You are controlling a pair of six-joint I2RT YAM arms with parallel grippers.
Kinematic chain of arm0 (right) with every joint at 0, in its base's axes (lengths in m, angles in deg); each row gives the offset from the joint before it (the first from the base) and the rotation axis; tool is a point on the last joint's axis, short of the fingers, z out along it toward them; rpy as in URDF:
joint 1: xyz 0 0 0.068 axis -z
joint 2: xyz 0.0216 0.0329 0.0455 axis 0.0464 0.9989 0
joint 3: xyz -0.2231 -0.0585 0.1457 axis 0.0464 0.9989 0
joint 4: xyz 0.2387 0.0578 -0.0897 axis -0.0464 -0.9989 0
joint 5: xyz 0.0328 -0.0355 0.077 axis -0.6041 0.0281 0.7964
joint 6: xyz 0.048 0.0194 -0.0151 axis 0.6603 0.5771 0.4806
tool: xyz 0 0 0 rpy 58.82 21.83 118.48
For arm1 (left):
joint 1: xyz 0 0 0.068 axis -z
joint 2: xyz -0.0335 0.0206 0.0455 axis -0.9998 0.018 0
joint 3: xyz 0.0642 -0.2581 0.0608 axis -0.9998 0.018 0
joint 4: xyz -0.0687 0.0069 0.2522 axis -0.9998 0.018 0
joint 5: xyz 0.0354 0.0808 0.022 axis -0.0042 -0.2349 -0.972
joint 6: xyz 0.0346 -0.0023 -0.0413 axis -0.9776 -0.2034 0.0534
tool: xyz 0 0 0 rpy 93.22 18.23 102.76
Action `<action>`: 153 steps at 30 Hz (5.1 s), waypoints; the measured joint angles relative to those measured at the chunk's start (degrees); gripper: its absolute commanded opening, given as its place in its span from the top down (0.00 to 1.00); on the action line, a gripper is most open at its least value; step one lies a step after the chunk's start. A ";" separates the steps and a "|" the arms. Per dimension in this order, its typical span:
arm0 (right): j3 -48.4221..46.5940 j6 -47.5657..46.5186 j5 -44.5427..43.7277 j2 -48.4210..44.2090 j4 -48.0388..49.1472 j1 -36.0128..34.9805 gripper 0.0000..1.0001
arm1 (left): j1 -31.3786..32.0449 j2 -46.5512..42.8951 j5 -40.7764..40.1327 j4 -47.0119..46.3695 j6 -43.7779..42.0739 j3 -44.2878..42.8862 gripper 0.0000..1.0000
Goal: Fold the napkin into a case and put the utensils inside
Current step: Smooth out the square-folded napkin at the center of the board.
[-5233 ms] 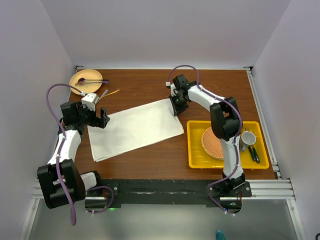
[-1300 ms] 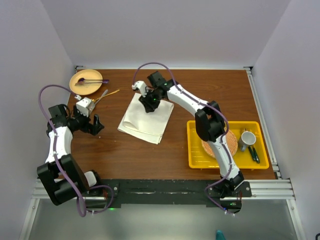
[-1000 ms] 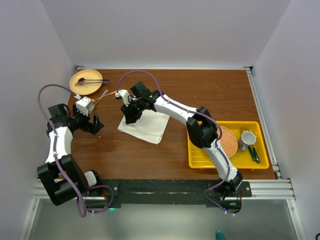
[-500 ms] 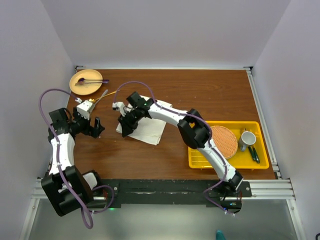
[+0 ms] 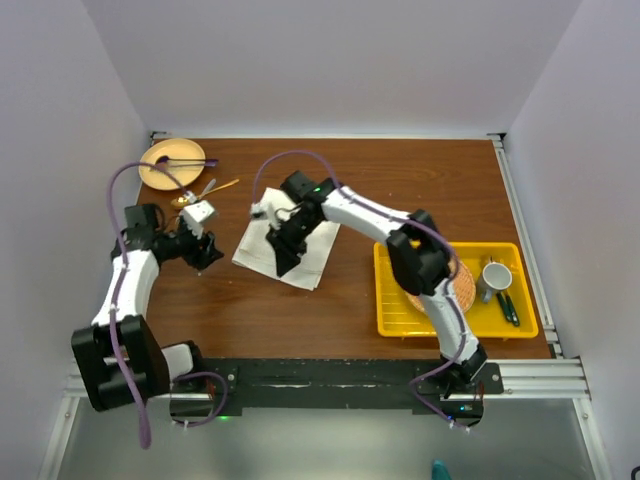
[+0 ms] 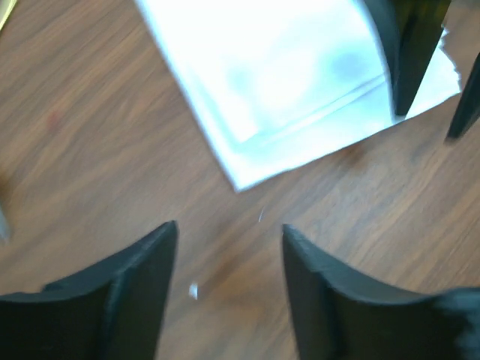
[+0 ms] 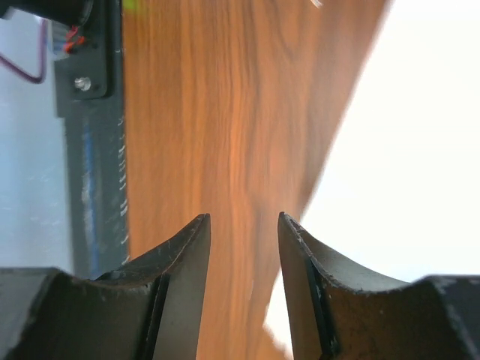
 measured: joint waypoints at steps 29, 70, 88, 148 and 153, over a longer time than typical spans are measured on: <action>5.46 4.55 -19.26 -0.15 13.84 9.33 0.52 | 22.91 23.61 -20.76 -5.03 2.08 -6.25 0.75; 29.14 25.09 -14.99 -17.53 9.18 19.96 0.46 | 47.63 22.29 -21.40 -17.62 -6.19 -2.34 0.59; 29.49 25.07 -14.73 -18.49 9.16 20.76 0.46 | 47.65 25.49 -21.14 -15.02 -7.50 -5.99 0.67; 28.92 24.87 -13.46 -18.49 8.22 22.14 0.45 | 45.68 30.16 -18.25 -6.08 -8.96 -14.51 1.00; 28.44 24.87 -13.46 -18.49 8.04 22.14 0.45 | 45.68 28.11 -18.40 -3.78 -8.98 -15.19 1.00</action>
